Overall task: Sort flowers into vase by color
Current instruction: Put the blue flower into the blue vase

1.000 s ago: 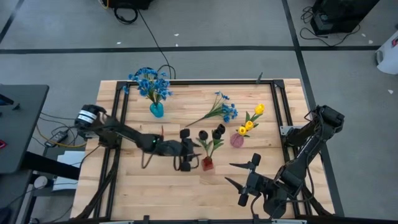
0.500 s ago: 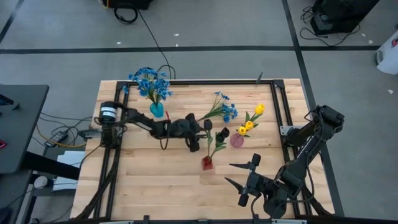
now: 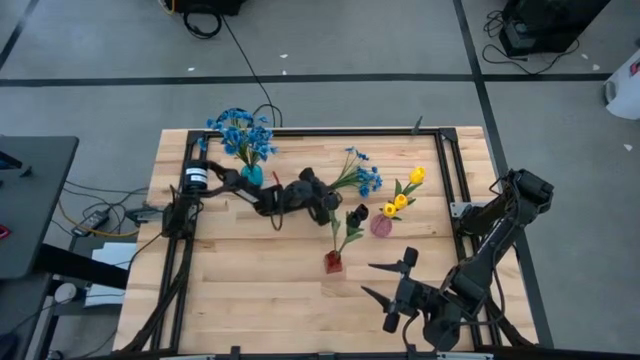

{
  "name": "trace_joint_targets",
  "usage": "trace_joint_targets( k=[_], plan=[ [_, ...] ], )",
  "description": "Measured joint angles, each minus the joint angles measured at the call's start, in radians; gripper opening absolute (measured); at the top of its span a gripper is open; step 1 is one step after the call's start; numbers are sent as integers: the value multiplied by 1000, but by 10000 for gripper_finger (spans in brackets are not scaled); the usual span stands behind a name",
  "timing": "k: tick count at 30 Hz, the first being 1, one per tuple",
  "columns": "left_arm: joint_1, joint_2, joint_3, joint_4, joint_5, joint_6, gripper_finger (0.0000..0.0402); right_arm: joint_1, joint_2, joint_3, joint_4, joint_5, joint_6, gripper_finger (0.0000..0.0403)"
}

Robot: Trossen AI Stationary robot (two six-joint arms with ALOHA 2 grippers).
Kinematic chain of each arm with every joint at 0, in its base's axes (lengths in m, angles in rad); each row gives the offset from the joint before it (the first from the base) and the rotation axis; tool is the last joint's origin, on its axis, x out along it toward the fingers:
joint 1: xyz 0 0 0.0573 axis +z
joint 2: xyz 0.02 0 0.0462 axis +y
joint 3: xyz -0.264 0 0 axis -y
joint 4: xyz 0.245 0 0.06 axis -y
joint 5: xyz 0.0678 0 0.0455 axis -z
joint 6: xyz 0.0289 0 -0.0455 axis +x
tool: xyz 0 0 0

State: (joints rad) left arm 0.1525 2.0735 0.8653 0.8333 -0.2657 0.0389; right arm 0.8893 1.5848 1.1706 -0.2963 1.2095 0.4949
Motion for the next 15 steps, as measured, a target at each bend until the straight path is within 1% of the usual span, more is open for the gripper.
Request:
trace_joint_targets(
  k=[3, 6, 12, 15],
  plan=[
    [29, -2, 44, -87, 3, -15, 126, -7, 0, 0, -1, 0, -13, 261],
    [63, -2, 75, -155, 32, -23, 127, -15, 0, 0, -4, -7, -22, 261],
    [119, -2, 94, -264, 131, -64, 149, -23, 0, 0, -6, -21, -27, 256],
    [130, -4, 98, -296, 164, -74, 152, -25, 0, 0, -7, -26, -27, 251]
  ],
)
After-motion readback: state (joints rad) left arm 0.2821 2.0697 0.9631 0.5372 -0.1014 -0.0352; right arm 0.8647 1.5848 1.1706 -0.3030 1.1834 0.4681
